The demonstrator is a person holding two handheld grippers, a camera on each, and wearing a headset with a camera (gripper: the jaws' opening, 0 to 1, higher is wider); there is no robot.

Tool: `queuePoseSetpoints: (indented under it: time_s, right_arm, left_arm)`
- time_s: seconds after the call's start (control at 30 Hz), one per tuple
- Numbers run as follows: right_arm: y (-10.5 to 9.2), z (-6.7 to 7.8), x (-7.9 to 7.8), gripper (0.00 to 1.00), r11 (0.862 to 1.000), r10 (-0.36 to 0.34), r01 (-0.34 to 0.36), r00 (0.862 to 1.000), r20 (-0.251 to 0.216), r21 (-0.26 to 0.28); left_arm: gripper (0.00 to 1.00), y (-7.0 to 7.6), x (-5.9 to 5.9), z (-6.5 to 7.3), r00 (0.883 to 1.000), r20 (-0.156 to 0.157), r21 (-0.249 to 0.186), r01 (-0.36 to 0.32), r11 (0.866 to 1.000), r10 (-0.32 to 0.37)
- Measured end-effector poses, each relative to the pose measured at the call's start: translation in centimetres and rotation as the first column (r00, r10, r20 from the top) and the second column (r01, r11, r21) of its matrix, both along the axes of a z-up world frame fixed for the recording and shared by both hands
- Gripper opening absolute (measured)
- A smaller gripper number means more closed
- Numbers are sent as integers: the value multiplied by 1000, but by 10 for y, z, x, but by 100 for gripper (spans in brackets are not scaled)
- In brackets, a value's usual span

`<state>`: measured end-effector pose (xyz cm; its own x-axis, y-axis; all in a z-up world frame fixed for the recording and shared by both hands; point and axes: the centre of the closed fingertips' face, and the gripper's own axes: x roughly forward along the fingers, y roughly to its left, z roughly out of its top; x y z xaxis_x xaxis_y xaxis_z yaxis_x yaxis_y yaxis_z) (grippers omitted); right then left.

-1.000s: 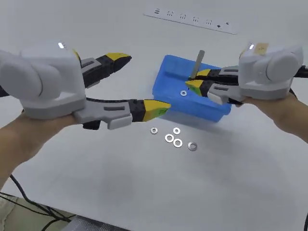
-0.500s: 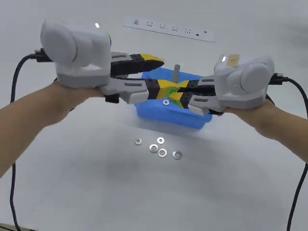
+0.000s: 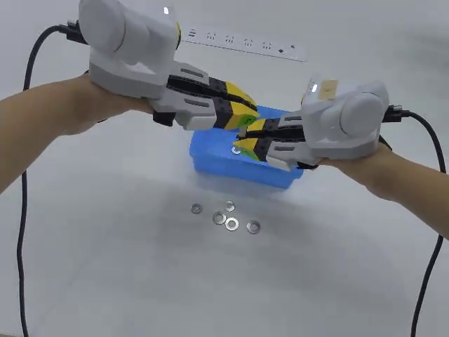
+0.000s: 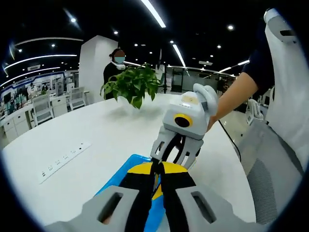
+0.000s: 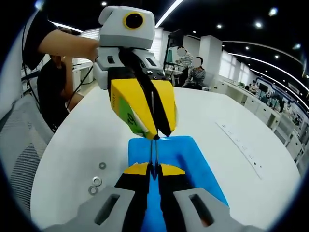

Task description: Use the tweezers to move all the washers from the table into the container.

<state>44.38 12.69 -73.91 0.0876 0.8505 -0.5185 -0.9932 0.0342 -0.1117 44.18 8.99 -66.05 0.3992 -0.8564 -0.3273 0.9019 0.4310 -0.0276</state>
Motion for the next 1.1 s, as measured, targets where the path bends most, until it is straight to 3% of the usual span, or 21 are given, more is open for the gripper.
queuePoseSetpoints:
  time_s: [0.23, 0.4, 0.47, 0.57, 0.7, 0.83, 1.1]
  right_arm:
    - [-1, 1, 1, 9, 1000, 13, -13, 1000, 24, -15]
    - [2, 9, 0, 10, 1000, 17, -17, 1000, 20, 4]
    - [2, 13, 4, 11, 1000, 21, -20, 996, 84, -11]
    - [3, 18, 1, 12, 1000, 6, -6, 999, 43, -5]
    - [1, 24, -3, 21, 1000, -9, 10, 999, 51, -10]
    - [-3, 38, -17, 26, 1000, -8, 8, 999, 50, 8]
    - [-22, 47, -44, 31, 1000, -27, 27, 999, 47, 12]
  left_arm:
    - [5, -6, -7, 3, 998, 54, 47, 14, 999, -16]
    - [5, -5, -4, 11, 997, 77, 48, 5, 999, -9]
    - [5, -6, -5, 15, 996, 93, 55, 9, 998, -14]
    - [5, -6, -5, 21, 994, 107, 63, 11, 998, -17]
    - [5, -2, -7, 26, 993, 111, 70, 20, 997, -27]
    - [5, -3, -17, 35, 992, 124, 72, 22, 997, -31]
    - [5, -3, -46, 50, 983, 176, 66, 42, 997, -53]
